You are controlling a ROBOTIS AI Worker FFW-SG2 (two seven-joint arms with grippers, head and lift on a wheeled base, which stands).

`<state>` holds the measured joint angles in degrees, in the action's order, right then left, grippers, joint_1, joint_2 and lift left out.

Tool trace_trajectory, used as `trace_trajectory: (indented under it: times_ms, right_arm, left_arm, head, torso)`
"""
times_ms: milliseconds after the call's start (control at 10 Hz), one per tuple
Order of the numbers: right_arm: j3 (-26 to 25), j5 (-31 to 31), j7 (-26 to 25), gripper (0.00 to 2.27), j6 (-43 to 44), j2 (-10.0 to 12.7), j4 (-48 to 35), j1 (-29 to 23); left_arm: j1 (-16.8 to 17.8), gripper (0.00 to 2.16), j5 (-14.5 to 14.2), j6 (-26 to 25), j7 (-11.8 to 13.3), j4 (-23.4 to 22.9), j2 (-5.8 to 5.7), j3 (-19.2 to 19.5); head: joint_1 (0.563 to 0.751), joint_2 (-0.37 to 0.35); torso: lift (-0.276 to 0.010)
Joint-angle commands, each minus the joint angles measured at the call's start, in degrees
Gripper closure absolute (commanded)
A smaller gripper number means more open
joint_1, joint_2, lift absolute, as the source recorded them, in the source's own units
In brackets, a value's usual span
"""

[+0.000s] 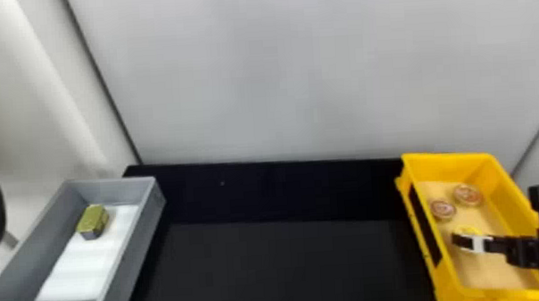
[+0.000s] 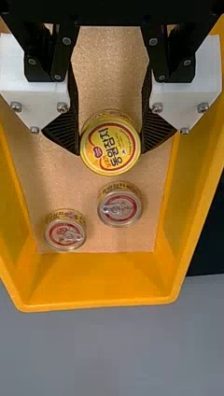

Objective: Pick up the round yellow can and place it in the yellow rectangular box

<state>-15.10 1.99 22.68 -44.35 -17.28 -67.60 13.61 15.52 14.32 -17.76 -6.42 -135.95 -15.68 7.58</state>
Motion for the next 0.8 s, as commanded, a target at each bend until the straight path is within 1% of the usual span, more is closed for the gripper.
trace_trajectory:
  times_ms: [0,400,500,700]
  right_arm:
    - [0.2,0.1,-0.1,0.65,-0.7,-0.4,1.2,0.0]
    - [1.6,0.1,-0.9,0.63,-0.5,-0.4,3.4,0.5]
    - [2.2,0.1,-2.2,0.46,-1.1,-0.3,3.5,0.8]
    - [2.7,0.1,-3.2,0.13,-2.0,-0.1,2.5,0.7]
  left_arm:
    - [0.0,0.11,0.0,0.0,0.0,0.1,0.03,0.0]
    - [-0.1,0.11,0.0,0.1,0.3,0.0,-0.23,0.1]
    - [-0.4,0.11,0.0,0.2,0.3,0.0,-0.23,0.2]
    - [-0.5,0.11,0.0,0.2,0.3,0.0,-0.23,0.4]
  head:
    - [0.663,0.054]
    - [0.663,0.054]
    - [0.663,0.054]
    - [0.663,0.054]
  torso:
    - [-0.010]
    - [-0.010]
    - [-0.010]
    - [-0.010]
